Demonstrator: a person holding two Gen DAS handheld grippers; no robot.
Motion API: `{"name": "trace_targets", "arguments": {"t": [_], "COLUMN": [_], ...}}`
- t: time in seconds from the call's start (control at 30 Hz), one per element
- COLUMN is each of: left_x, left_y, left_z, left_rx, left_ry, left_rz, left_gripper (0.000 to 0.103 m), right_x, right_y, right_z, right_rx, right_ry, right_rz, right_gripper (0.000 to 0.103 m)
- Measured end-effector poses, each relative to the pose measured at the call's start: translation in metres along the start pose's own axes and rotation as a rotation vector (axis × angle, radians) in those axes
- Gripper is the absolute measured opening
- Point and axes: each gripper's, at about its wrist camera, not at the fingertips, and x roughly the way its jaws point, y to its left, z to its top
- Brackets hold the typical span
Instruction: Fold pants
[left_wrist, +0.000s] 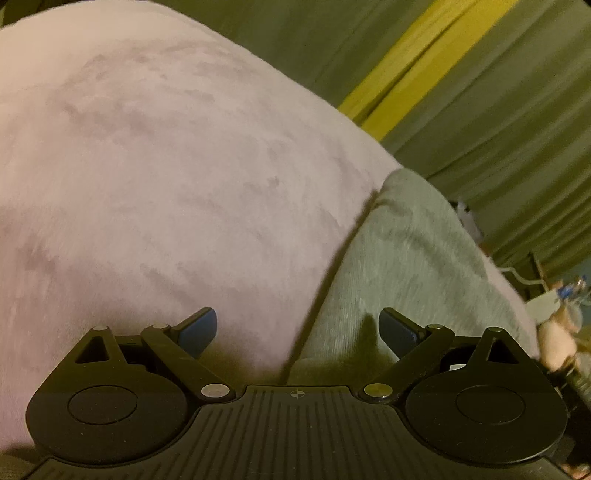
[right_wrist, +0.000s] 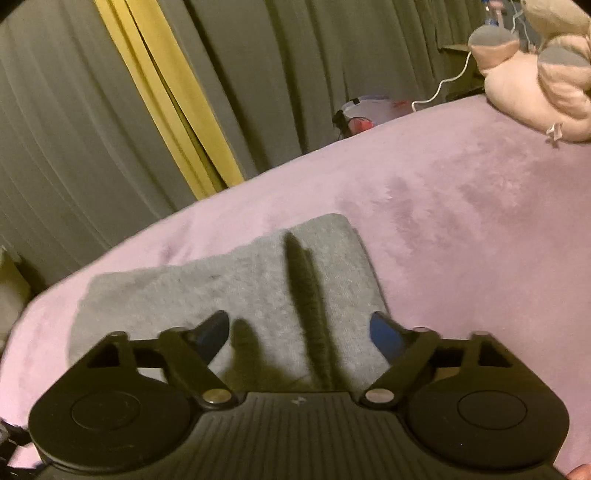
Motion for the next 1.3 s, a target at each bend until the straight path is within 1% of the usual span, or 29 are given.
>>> {"name": "trace_targets", "arguments": {"t": [0.1,0.13,0.2,0.23,0.27,0.3,0.33,0.47,0.53,0.67,0.73,0.8,0.83,0.9,0.93,0.97,1.0,1.07,1.1,1.13,1.17,1.2,1.23,1.27,1.3], "left_x": [0.002,0.002,0.004,0.005,0.006,0.008,0.009,0.013,0.015,0.016,0.016,0.015,0.016,0.014,0.013,0.012,0.011,0.010,0.011,0.011,0.011,0.011,0.010,0.010,0.010], "left_y": [-0.007,-0.008,-0.011,-0.013,-0.014,-0.014,-0.016,-0.025,-0.029,-0.028,-0.029,-0.032,-0.033,-0.033,-0.031,-0.031,-0.029,-0.029,-0.030,-0.030,-0.031,-0.031,-0.030,-0.029,-0.029], "left_z": [-0.001,-0.002,-0.004,-0.004,-0.005,-0.006,-0.006,-0.012,-0.015,-0.015,-0.015,-0.017,-0.018,-0.018,-0.018,-0.018,-0.017,-0.018,-0.018,-0.019,-0.019,-0.019,-0.020,-0.020,-0.020], "left_rx": [0.056,0.070,0.100,0.111,0.120,0.128,0.139,0.211,0.243,0.237,0.244,0.259,0.263,0.258,0.251,0.244,0.238,0.237,0.240,0.242,0.244,0.244,0.240,0.235,0.231], "left_ry": [0.009,0.015,0.028,0.034,0.038,0.043,0.050,0.057,0.065,0.082,0.088,0.095,0.100,0.112,0.119,0.125,0.127,0.129,0.129,0.128,0.127,0.125,0.122,0.122,0.122], "left_rz": [0.022,0.029,0.048,0.059,0.071,0.082,0.093,0.134,0.154,0.163,0.171,0.184,0.190,0.189,0.185,0.183,0.180,0.182,0.185,0.188,0.191,0.191,0.188,0.185,0.183], "left_gripper": [0.098,0.098,0.098,0.098,0.098,0.098,0.098,0.098,0.098,0.099,0.099,0.099,0.099,0.099,0.099,0.099,0.099,0.099,0.099,0.099,0.099,0.099,0.099,0.099,0.099], "right_x": [0.002,0.004,0.014,0.023,0.029,0.030,0.028,0.026,0.022,0.011,0.010,0.019,0.022,0.022,0.021,0.018,0.013,0.000,-0.005,-0.007,-0.011,-0.014,-0.015,-0.013,-0.010], "right_y": [0.003,0.005,0.012,0.013,0.013,0.012,0.012,0.013,0.016,0.022,0.023,0.022,0.019,0.013,0.012,0.012,0.014,0.020,0.024,0.027,0.032,0.035,0.040,0.045,0.051], "right_z": [-0.004,-0.006,-0.014,-0.018,-0.023,-0.028,-0.030,-0.026,-0.023,-0.017,-0.016,-0.017,-0.017,-0.012,-0.010,-0.007,-0.006,-0.004,-0.002,0.000,0.002,0.003,0.005,0.006,0.008], "right_rx": [0.009,-0.015,-0.082,-0.121,-0.145,-0.157,-0.163,-0.148,-0.149,-0.179,-0.190,-0.230,-0.236,-0.203,-0.188,-0.182,-0.186,-0.208,-0.221,-0.231,-0.240,-0.247,-0.256,-0.271,-0.287], "right_ry": [0.028,0.041,0.092,0.146,0.180,0.182,0.165,0.177,0.160,0.115,0.129,0.181,0.190,0.199,0.196,0.172,0.135,0.025,-0.019,-0.050,-0.084,-0.111,-0.129,-0.138,-0.140], "right_rz": [0.045,0.034,-0.021,-0.073,-0.110,-0.109,-0.102,-0.100,-0.101,-0.109,-0.112,-0.159,-0.149,-0.134,-0.131,-0.133,-0.135,-0.114,-0.105,-0.096,-0.075,-0.052,-0.022,0.006,0.024], "right_gripper": [0.087,0.090,0.094,0.096,0.099,0.099,0.099,0.099,0.099,0.099,0.099,0.099,0.099,0.099,0.099,0.099,0.099,0.098,0.096,0.088,0.078,0.072,0.059,0.039,0.031]}}
